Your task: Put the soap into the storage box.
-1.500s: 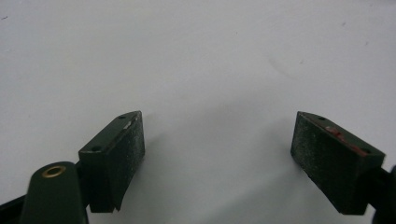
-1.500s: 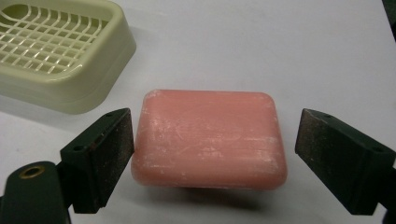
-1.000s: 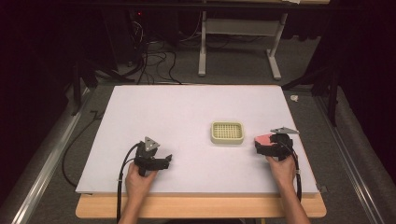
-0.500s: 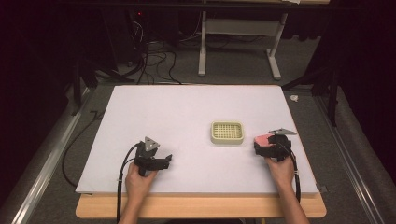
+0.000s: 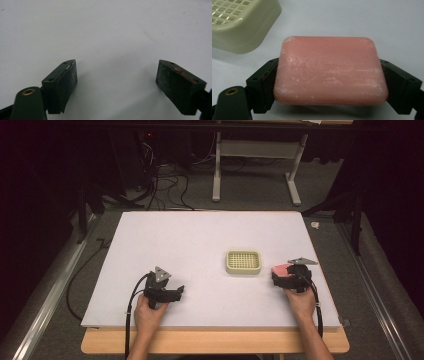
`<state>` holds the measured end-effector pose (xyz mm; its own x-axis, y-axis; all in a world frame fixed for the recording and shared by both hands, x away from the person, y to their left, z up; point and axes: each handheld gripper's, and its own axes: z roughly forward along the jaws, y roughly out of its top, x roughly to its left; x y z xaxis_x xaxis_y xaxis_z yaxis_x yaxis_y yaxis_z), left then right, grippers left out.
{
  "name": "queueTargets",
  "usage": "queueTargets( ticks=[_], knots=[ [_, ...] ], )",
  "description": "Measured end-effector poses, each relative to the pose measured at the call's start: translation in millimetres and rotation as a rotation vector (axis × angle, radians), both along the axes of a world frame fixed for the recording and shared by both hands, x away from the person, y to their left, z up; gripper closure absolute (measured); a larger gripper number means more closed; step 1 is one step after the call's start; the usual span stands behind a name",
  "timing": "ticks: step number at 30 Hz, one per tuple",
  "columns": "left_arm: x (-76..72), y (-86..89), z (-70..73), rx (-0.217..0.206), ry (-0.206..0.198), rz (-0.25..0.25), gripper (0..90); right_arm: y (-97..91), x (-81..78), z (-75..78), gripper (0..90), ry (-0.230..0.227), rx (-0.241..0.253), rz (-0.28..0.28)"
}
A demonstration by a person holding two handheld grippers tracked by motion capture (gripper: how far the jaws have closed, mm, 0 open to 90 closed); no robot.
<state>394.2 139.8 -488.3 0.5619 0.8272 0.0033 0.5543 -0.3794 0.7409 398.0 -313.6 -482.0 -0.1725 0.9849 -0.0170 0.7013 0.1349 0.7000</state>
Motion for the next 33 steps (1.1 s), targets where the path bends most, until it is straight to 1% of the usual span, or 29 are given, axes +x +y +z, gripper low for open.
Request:
queueTargets(
  ticks=[4, 9, 14, 20, 30, 33],
  knots=[
    [0.1, 0.1, 0.0, -0.002, 0.001, 0.0, 17.9, 0.3, -1.4, 1.3, 13.5, -0.002, 0.003, 0.008],
    [0.1, 0.1, 0.0, -0.002, 0.002, 0.0, 17.9, -0.6, -4.8, 6.0, 13.5, -0.031, 0.029, 0.028],
    [0.1, 0.0, 0.0, -0.001, 0.001, 0.0, 17.9, 1.7, -7.8, 7.2, 13.5, -0.026, 0.032, 0.039],
    [-0.1, -0.1, 0.0, 0.001, -0.002, 0.0, 17.9, 4.1, -12.2, 12.2, 13.5, -0.041, 0.045, 0.062],
    [-0.5, -0.4, 0.2, 0.004, -0.003, 0.0, 17.9, 12.5, -17.6, 22.5, 13.5, -0.074, 0.1, 0.099],
    [-0.3, -0.1, 0.2, 0.001, -0.001, -0.003, 18.1, 14.6, -17.6, 25.9, 13.5, -0.076, 0.117, 0.107]
  ],
)
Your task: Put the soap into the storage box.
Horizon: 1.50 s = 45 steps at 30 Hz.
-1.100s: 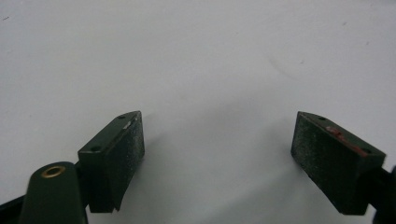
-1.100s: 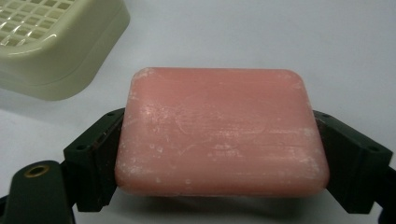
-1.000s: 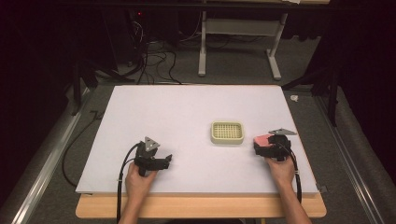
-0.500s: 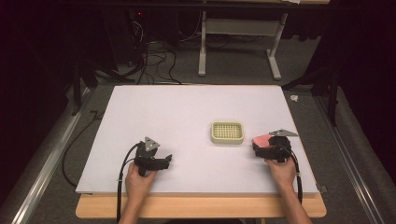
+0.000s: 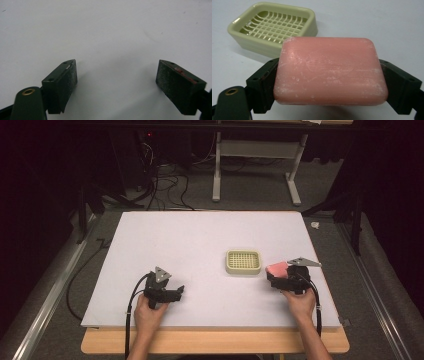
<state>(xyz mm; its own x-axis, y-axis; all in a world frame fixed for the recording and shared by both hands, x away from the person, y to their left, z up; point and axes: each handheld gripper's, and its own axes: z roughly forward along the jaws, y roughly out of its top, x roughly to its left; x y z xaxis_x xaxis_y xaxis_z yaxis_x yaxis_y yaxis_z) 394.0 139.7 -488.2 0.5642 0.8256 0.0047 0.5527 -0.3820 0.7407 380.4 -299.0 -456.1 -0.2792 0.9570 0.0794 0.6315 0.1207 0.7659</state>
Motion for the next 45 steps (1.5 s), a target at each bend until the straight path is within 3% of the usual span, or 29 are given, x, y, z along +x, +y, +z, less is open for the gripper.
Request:
queueTargets(
  ticks=[18, 31, 45],
  knots=[
    [0.7, 0.3, -0.3, -0.006, 0.004, 0.003, 18.0, 28.3, 3.8, 21.6, 13.5, -0.026, -0.011, 0.08],
    [0.7, 0.4, -0.3, -0.006, 0.004, 0.005, 17.7, 50.5, 13.6, 26.8, 13.5, -0.016, -0.031, 0.121],
    [0.6, 0.3, -0.3, -0.005, 0.004, 0.005, 17.6, 67.7, 28.5, 26.7, 13.5, 0.031, -0.022, 0.134]
  ],
)
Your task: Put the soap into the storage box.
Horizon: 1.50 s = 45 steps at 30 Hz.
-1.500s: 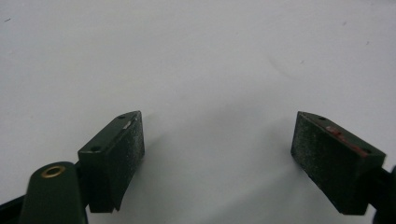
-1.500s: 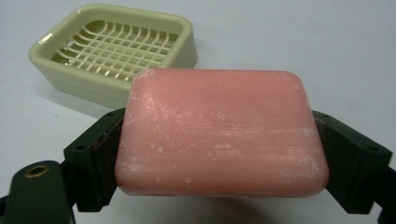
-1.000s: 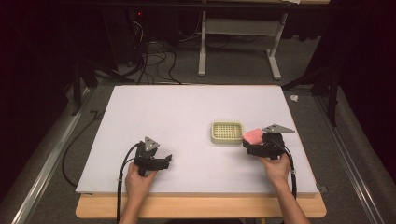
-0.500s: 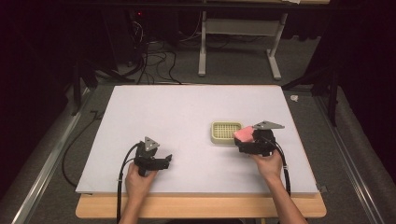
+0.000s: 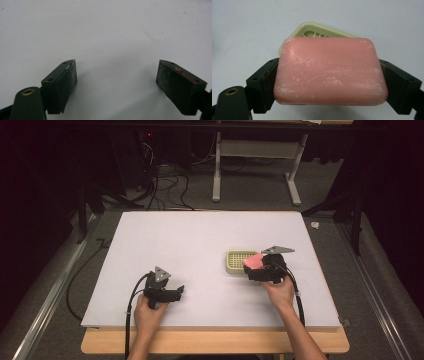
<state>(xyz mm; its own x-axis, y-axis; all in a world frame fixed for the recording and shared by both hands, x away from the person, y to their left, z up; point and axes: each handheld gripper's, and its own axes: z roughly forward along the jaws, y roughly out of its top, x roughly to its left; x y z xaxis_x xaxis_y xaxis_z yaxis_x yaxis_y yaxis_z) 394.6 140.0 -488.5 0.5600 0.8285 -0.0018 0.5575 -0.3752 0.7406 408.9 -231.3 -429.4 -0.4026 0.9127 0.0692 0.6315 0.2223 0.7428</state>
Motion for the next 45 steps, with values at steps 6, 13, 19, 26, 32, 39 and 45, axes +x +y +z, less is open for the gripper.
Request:
queueTargets(
  ticks=[6, 13, 19, 26, 32, 39, 45],
  knots=[
    [0.0, 0.0, 0.1, 0.001, 0.001, 0.0, 17.6, 6.9, 7.4, -2.3, 13.5, 0.025, 0.002, 0.003],
    [0.0, 0.0, 0.1, 0.0, 0.001, 0.001, 17.6, 17.3, 16.5, -5.0, 13.5, 0.046, -0.01, 0.008],
    [0.0, 0.0, 0.1, 0.0, 0.001, 0.0, 17.6, 23.0, 22.6, -6.6, 13.5, 0.07, -0.021, 0.001],
    [0.0, 0.0, 0.1, 0.0, 0.001, 0.0, 17.6, 22.4, 27.5, -10.7, 13.4, 0.1, -0.015, -0.023],
    [0.0, 0.1, 0.1, 0.0, 0.001, 0.0, 17.6, 22.5, 29.2, -12.2, 13.3, 0.106, -0.017, -0.039],
    [0.0, -0.1, -0.1, -0.001, 0.0, 0.0, 17.6, 22.0, 32.0, -15.2, 13.0, 0.107, -0.02, -0.055],
    [0.0, 0.0, -0.1, -0.001, 0.0, 0.0, 17.6, 22.7, 31.6, -13.2, 12.9, 0.078, -0.026, -0.068]
  ],
)
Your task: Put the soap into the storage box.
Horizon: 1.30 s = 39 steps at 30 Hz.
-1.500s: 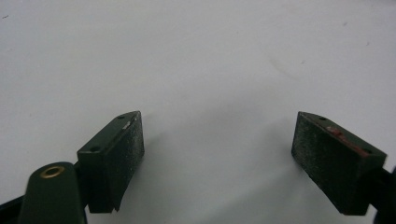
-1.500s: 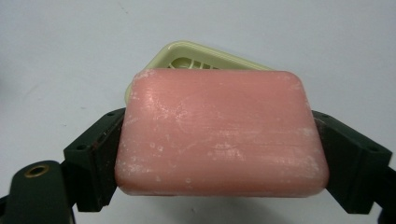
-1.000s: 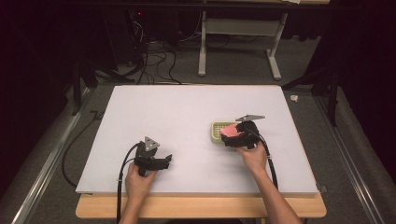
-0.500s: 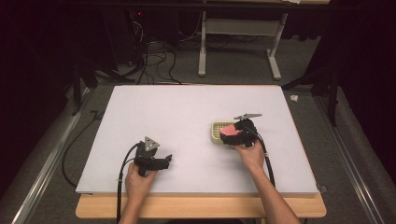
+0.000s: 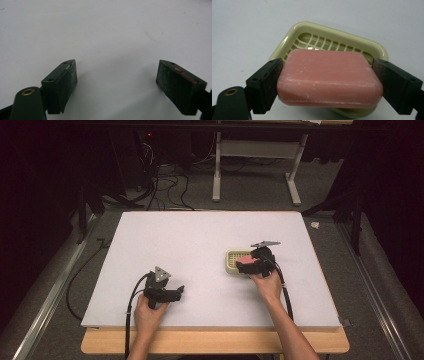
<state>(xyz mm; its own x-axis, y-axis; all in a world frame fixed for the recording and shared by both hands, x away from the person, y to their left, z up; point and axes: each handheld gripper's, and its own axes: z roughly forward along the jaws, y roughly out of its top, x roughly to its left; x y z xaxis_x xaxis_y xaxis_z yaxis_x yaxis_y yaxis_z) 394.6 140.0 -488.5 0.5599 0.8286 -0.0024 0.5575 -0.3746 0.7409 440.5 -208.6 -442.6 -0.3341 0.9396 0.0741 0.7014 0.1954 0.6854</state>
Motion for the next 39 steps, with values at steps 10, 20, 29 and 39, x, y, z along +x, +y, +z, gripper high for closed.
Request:
queueTargets(
  ticks=[10, 20, 29, 39],
  knots=[
    [0.1, 0.1, 0.1, 0.001, 0.001, -0.001, 17.6, 0.7, -0.6, 1.0, 12.7, -0.013, -0.004, -0.006],
    [0.1, 0.0, 0.0, -0.001, 0.001, 0.0, 17.6, -0.7, -2.6, 4.5, 12.8, -0.037, 0.007, 0.005],
    [0.2, 0.2, 0.0, -0.001, 0.002, 0.0, 17.5, -4.1, -5.5, 8.8, 13.0, -0.064, 0.021, 0.009],
    [0.2, 0.1, 0.0, 0.0, 0.001, 0.0, 17.5, -11.6, -10.0, 13.8, 13.7, -0.095, 0.023, 0.009]
  ],
)
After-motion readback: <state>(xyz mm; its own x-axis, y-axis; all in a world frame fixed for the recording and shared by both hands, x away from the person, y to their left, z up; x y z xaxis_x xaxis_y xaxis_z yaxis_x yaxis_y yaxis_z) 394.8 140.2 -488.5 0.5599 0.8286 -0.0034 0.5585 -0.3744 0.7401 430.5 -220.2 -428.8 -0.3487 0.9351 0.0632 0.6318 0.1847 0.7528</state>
